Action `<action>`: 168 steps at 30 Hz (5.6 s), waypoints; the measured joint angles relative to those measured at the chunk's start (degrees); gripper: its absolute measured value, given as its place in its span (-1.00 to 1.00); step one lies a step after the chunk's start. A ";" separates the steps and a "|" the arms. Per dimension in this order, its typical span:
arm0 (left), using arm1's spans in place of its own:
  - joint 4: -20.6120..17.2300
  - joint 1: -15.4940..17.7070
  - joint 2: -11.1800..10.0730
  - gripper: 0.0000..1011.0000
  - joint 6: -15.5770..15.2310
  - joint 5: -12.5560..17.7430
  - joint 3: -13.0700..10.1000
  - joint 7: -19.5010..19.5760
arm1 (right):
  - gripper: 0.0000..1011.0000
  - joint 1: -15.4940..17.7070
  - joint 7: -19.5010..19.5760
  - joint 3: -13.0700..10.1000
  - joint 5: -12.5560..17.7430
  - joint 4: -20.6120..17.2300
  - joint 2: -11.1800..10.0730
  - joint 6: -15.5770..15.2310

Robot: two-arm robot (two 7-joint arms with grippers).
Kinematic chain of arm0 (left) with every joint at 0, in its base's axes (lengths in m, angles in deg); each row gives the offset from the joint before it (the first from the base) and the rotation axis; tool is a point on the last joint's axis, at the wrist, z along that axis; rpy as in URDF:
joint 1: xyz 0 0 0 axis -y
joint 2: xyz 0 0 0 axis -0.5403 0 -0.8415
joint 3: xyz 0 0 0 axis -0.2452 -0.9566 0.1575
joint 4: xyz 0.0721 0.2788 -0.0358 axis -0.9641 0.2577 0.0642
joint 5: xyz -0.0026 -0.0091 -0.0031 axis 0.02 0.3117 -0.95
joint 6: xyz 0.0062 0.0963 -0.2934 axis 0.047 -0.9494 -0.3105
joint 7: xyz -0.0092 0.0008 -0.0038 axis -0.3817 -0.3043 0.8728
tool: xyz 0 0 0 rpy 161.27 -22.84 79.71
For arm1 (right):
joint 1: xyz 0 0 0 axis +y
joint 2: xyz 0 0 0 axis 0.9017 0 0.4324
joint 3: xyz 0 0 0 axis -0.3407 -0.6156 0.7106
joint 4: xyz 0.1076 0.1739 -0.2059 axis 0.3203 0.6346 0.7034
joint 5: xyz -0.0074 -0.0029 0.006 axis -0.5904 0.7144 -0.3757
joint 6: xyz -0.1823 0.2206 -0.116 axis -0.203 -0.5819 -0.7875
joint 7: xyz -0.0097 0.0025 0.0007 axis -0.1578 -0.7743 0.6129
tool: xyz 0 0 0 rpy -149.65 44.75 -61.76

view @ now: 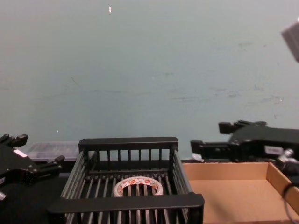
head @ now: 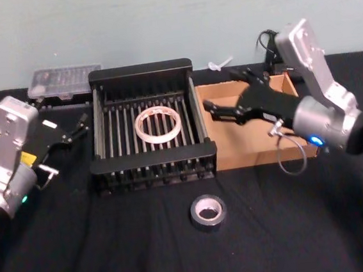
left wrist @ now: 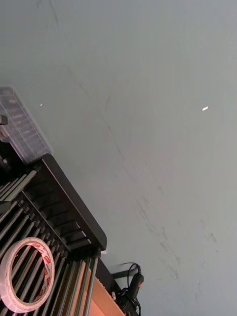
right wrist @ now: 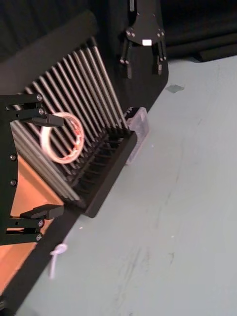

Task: Pick up the white tape and place it into the black box , Pick up the silver tape and place it into the brown box.

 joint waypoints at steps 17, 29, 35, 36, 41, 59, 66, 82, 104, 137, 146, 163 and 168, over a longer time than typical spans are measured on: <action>0.00 0.00 0.00 0.98 0.00 0.00 0.00 0.00 | 0.98 12.91 2.58 -3.15 3.32 -13.44 -8.21 -4.53; 0.00 0.00 0.00 0.98 0.00 0.00 0.00 0.00 | 0.98 14.27 2.56 0.02 2.21 -15.51 -9.47 -9.29; 0.00 0.00 0.00 0.98 0.00 0.00 0.00 0.00 | 0.98 12.34 1.98 2.55 0.81 -14.97 -9.02 -12.87; 0.00 0.00 0.00 0.98 0.00 0.00 0.00 0.00 | 0.98 12.04 1.89 2.90 0.58 -14.88 -8.95 -13.49; 0.00 0.00 0.00 0.98 0.00 0.00 0.00 0.00 | 0.98 10.04 0.85 5.18 -0.70 -14.05 -8.49 -16.56; 0.00 0.00 0.00 0.98 0.00 0.00 0.00 0.00 | 0.98 6.37 -0.73 9.65 -4.71 -11.20 -6.23 -20.94; 0.00 0.00 0.00 0.98 0.00 0.00 0.00 0.00 | 0.98 5.85 -0.35 9.62 -5.80 -10.32 -5.27 -22.65; 0.00 0.00 0.00 0.98 0.00 0.00 0.00 0.00 | 0.98 5.63 -1.26 9.40 -6.88 -9.55 -4.26 -23.81; 0.00 0.00 0.00 0.98 0.00 0.00 0.00 0.00 | 0.65 5.61 -1.34 9.42 -7.18 -9.57 -4.17 -23.93; 0.00 0.00 0.00 0.98 0.00 0.00 0.00 0.00 | -0.73 5.84 -1.62 9.16 -6.85 -9.62 -4.24 -23.28; 0.00 0.00 0.00 0.98 0.00 0.00 0.00 0.00 | -0.73 6.89 -3.35 8.03 -5.07 -11.51 -5.75 -19.23; 0.00 0.00 0.00 0.98 0.00 0.00 0.00 0.00 | -0.73 8.70 -2.25 3.19 -0.20 -16.85 -9.73 -11.83; 0.00 0.00 0.00 0.98 0.00 0.00 0.00 0.00 | -0.73 8.51 0.38 0.88 0.53 -17.28 -9.53 -9.93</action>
